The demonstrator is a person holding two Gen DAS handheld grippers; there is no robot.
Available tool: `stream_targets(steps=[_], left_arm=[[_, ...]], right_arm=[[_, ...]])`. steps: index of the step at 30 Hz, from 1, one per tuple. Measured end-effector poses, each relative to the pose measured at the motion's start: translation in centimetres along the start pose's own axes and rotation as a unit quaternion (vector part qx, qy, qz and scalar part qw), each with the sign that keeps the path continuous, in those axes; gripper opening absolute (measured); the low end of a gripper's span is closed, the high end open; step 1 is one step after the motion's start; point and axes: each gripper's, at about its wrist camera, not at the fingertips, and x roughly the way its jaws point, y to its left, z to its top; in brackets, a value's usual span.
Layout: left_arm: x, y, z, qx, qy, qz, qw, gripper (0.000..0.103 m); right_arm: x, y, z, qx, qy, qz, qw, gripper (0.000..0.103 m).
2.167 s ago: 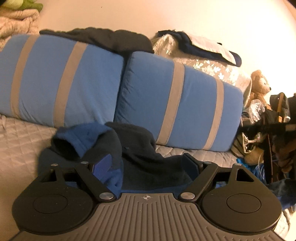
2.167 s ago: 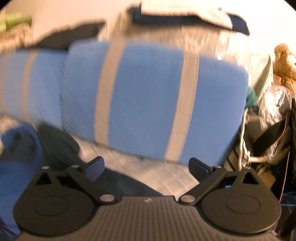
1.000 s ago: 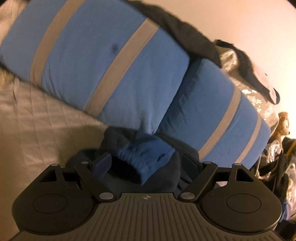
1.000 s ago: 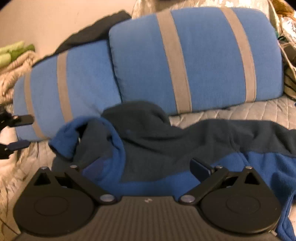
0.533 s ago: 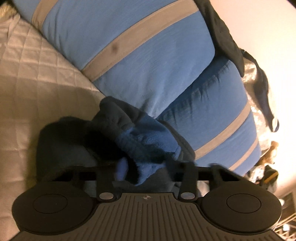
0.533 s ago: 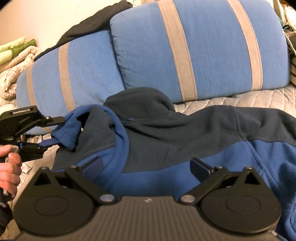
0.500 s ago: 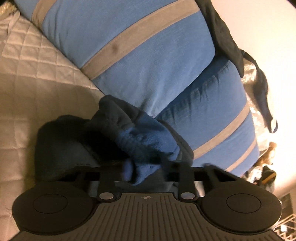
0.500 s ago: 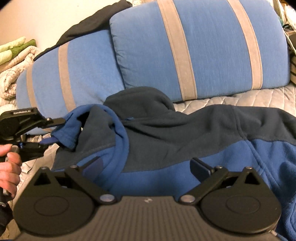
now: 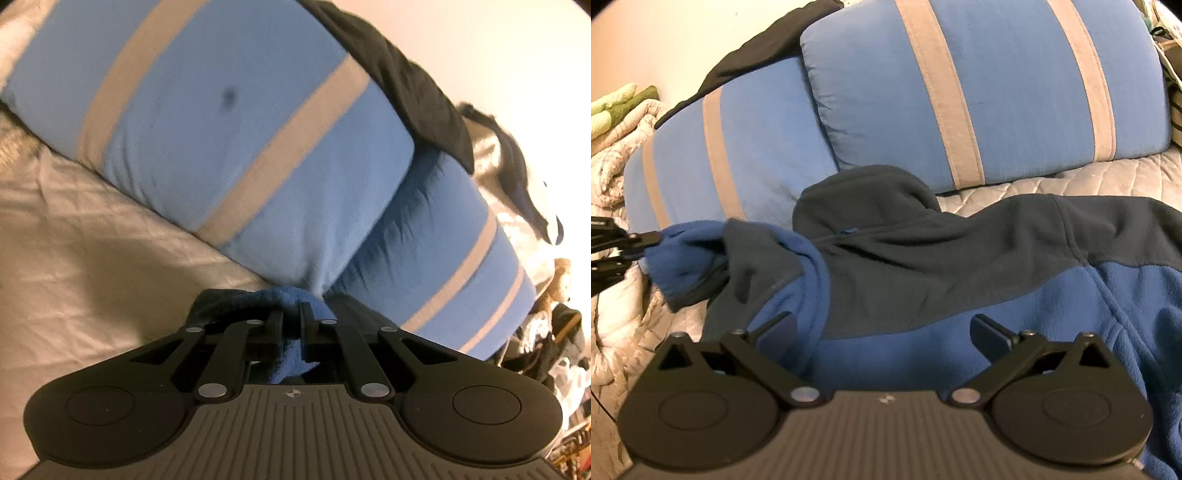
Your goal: Fold clothes
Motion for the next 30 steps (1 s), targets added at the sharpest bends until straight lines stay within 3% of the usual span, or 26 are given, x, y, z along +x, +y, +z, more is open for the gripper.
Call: stream_targets(steps=[9, 21, 27, 30], left_arm=[[-7.2, 0.4, 4.6, 0.056, -0.04, 0.048, 0.9965, 0.008], [-16.7, 4.9, 8.2, 0.09, -0.087, 0.148, 0.981, 0.008], [-19.7, 10.3, 4.2, 0.071, -0.088, 0.166, 0.9796, 0.008], [-20.4, 12.1, 0.1, 0.061, -0.078, 0.173, 0.9799, 0.008]], right_arm=[[-0.1, -0.4, 0.0, 0.014, 0.006, 0.008, 1.0, 0.103], [-0.3, -0.8, -0.1, 0.03, 0.007, 0.022, 0.999, 0.103], [-0.4, -0.6, -0.2, 0.029, 0.008, 0.023, 0.999, 0.103], [-0.5, -0.6, -0.2, 0.029, 0.01, 0.025, 0.999, 0.103]])
